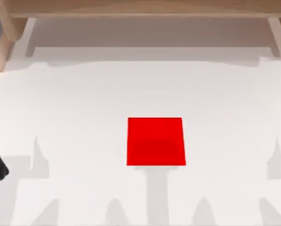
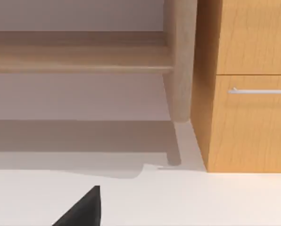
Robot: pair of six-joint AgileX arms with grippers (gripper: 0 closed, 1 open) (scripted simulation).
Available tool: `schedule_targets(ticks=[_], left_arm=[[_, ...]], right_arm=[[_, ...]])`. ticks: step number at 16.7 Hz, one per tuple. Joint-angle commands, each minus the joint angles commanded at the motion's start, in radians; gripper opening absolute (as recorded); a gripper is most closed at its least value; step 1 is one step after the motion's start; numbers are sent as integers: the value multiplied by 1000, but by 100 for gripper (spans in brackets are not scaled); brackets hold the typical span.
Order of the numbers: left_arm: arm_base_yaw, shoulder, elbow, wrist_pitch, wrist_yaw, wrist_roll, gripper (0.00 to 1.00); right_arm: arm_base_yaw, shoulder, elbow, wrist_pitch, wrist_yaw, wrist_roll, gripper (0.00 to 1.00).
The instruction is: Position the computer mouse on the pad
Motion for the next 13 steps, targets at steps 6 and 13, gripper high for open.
schedule_targets(ticks=[6, 13], left_arm=[[0, 0, 0, 0, 0, 0, 100], [0, 0, 0, 0, 0, 0, 100]], right_arm=[[-4, 91, 57, -49, -6, -98, 100], [-38, 521, 355, -298, -26, -579, 100]])
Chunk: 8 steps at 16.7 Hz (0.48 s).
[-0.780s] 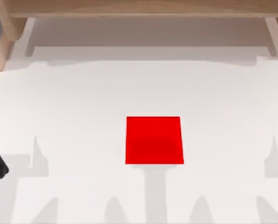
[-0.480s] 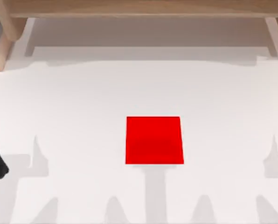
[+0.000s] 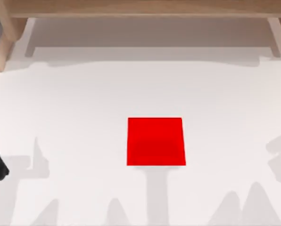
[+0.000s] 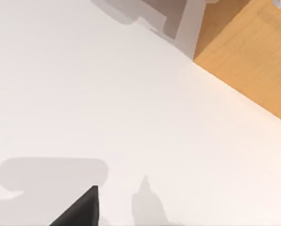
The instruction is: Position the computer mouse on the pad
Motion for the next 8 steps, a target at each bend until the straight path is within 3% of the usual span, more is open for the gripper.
schedule_targets(ticks=[8], left_arm=[[0, 0, 0, 0, 0, 0, 100]], right_arm=[[-107, 644, 489, -394, -4, -768, 100]])
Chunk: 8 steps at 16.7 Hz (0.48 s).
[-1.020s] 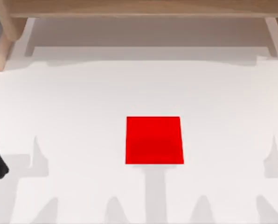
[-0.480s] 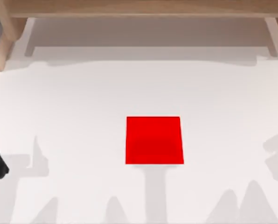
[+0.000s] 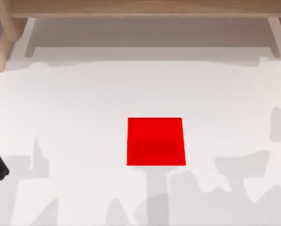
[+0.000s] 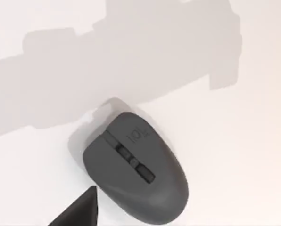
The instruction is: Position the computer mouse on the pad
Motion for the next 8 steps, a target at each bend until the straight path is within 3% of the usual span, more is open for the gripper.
schedule_targets(ticks=[8], left_arm=[[0, 0, 0, 0, 0, 0, 100]], right_arm=[[-124, 531, 407, -315, 19, -649, 100]])
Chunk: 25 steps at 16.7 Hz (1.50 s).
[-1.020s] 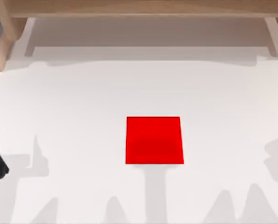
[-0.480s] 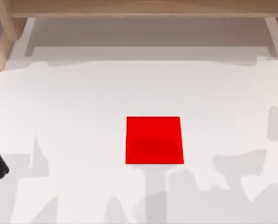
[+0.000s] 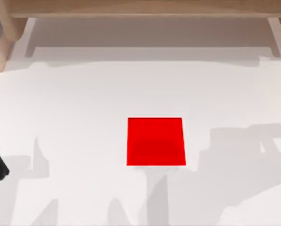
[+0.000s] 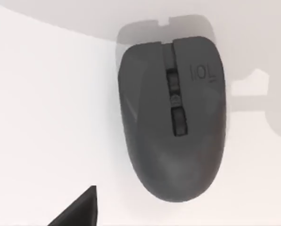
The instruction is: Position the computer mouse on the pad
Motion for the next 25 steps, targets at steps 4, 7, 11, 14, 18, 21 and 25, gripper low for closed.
schedule_targets(ticks=[4, 7, 11, 14, 18, 21, 25], left_arm=[[0, 0, 0, 0, 0, 0, 100], [0, 0, 0, 0, 0, 0, 100], [0, 0, 0, 0, 0, 0, 100], [0, 0, 0, 0, 0, 0, 100], [0, 0, 0, 0, 0, 0, 100], [0, 0, 0, 0, 0, 0, 100], [0, 0, 0, 0, 0, 0, 100]], right_arm=[[-39, 135, 99, -74, 9, -165, 100], [-44, 153, 112, -84, 11, -186, 100], [-40, 152, 107, -79, 10, -184, 100], [-41, 183, 64, -10, 11, -181, 100], [-41, 261, -39, 182, 11, -181, 100], [-41, 305, -96, 278, 12, -181, 100], [-42, 311, -105, 290, 12, -181, 100]])
